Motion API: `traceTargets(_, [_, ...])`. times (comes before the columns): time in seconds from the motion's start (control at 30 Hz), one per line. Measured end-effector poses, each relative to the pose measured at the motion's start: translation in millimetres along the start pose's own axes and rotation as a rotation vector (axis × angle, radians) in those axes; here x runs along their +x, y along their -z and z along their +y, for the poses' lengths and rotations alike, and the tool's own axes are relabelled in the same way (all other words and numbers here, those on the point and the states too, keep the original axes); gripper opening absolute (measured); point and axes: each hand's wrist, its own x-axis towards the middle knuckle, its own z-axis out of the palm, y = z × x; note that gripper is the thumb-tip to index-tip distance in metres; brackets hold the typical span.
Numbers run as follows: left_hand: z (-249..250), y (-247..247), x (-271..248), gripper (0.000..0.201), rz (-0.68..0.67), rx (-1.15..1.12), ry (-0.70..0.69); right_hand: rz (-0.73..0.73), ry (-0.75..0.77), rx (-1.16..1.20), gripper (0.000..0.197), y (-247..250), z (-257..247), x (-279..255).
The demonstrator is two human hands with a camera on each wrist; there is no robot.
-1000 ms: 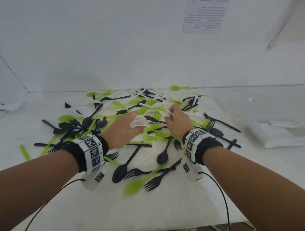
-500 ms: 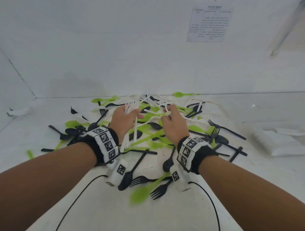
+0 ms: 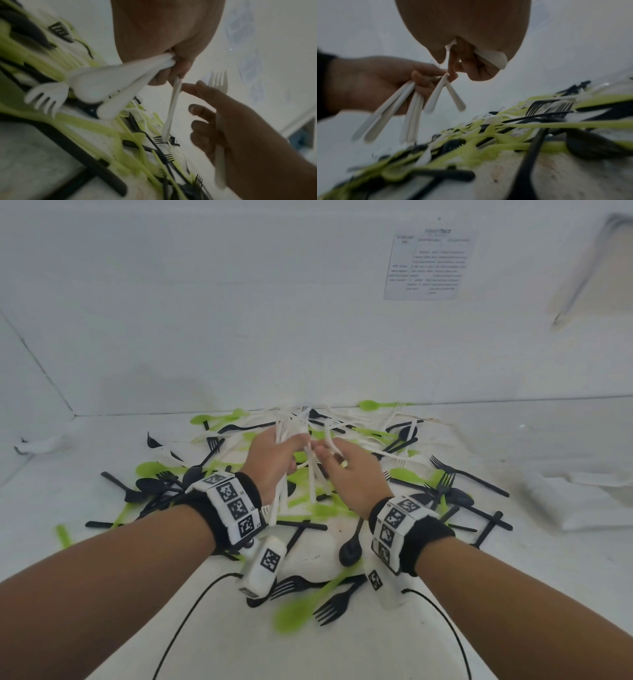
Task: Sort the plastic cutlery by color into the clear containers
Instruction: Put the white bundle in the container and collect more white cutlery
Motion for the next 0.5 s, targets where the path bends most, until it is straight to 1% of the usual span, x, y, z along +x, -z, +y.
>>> traceTargets(0.03, [1.2,-0.9,-3.4,0.009,-0.061,0.043,-0.012,0.061,-0.044,0.073,0.031,3.7,-1.7,2.7])
traceTargets(0.1, [6.0,-4.6,-11.8,0.007,-0.177,0.107,-0.026,0.112,-0.150,0.236,0.024,5.5,-3.4,8.9])
traceTargets(0.17, [8.6,-8.7,-17.4,0.009,-0.256,0.126,-0.013,0.109,-0.235,0.341,0.025,4.1,-4.2,13.2])
traceTargets(0.2, [9.2,-9.7,-19.0,0.007,-0.283,0.128,-0.006,0.085,-0.256,0.383,0.027,3.0,-3.6,14.1])
traceTargets(0.23, [9.8,-9.3,-20.4,0.004,-0.298,0.133,0.005,0.062,-0.270,0.431,0.030,3.2,-3.7,13.7])
traceTargets(0.27, [8.9,-7.8,-20.2,0.006,-0.299,0.133,0.019,0.054,-0.283,0.476,0.032,4.7,-4.4,12.8])
traceTargets(0.37, [5.0,0.6,-16.7,0.026,-0.289,0.084,0.065,0.098,-0.340,0.565,0.025,13.5,-3.7,12.2])
traceTargets(0.43, [3.4,4.0,-13.5,0.036,-0.287,0.080,0.080,0.079,-0.379,0.651,0.022,18.7,-6.1,10.4])
traceTargets(0.47, [3.2,4.3,-12.5,0.034,-0.287,0.102,0.077,0.051,-0.386,0.702,0.022,19.2,-9.2,8.9])
traceTargets(0.5, [4.7,3.7,-12.2,0.028,-0.295,0.131,0.070,0.018,-0.384,0.734,0.022,18.9,-12.9,7.6])
